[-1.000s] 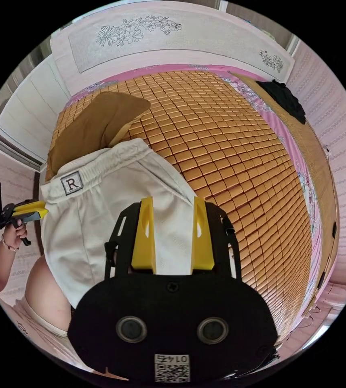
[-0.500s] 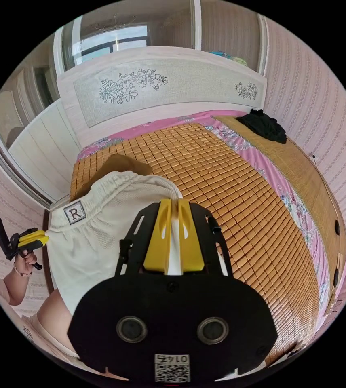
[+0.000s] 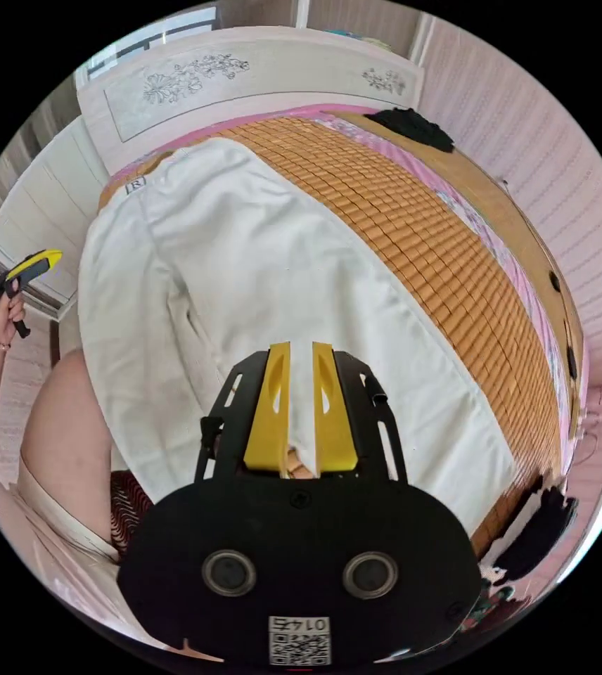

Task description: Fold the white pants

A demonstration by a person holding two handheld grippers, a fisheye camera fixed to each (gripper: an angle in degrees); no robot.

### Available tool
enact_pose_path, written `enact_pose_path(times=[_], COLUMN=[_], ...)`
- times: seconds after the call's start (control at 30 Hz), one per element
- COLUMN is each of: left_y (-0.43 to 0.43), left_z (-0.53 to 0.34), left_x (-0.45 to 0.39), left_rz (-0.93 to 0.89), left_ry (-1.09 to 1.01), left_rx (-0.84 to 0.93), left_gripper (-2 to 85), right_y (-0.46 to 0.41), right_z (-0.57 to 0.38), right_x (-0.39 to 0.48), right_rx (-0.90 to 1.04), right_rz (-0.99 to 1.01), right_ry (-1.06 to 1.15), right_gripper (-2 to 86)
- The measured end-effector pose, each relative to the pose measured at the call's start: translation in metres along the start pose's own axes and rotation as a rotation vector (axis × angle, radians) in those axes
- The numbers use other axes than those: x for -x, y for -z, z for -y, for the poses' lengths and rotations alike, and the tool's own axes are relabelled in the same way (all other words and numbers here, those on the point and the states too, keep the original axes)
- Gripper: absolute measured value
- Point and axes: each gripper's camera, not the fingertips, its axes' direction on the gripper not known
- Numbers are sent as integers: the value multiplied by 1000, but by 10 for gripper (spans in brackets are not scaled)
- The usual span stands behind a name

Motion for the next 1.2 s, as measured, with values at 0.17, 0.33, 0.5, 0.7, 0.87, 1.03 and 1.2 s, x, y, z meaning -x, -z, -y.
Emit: enact_pose_path(times=[0.17, 0.33, 0.5, 0.7, 0.87, 1.03, 1.2], left_y=[-68, -162, -241, -308, -293, -257, -271], left_z=[11, 48, 73, 68, 56, -4, -54], left_x=[-93, -188, -244, -268, -275, -324, -379], left_rz=[-216, -296, -267, -178, -220, -409, -445], left_ry=[-203, -388, -481, -546, -567, -799, -998], left_rx=[83, 174, 279, 404, 365, 325, 380], left_gripper=[1, 17, -5, -9, -5, 41, 72], right_y=[20, 18, -12, -19, 44, 83, 59], right_z=[-161, -229, -230, -232, -308, -428, -501], right_x=[-114, -177, -214, -243, -235, -191, -164], right_rx=[120, 102, 111, 146, -99, -146, -53], right_rz=[-121, -125, -165, -188, -56, 7, 178], right_ry=[-451, -707, -708, -638, -689, -771, -827], right_gripper=[42, 25, -3, -6, 1, 77, 91])
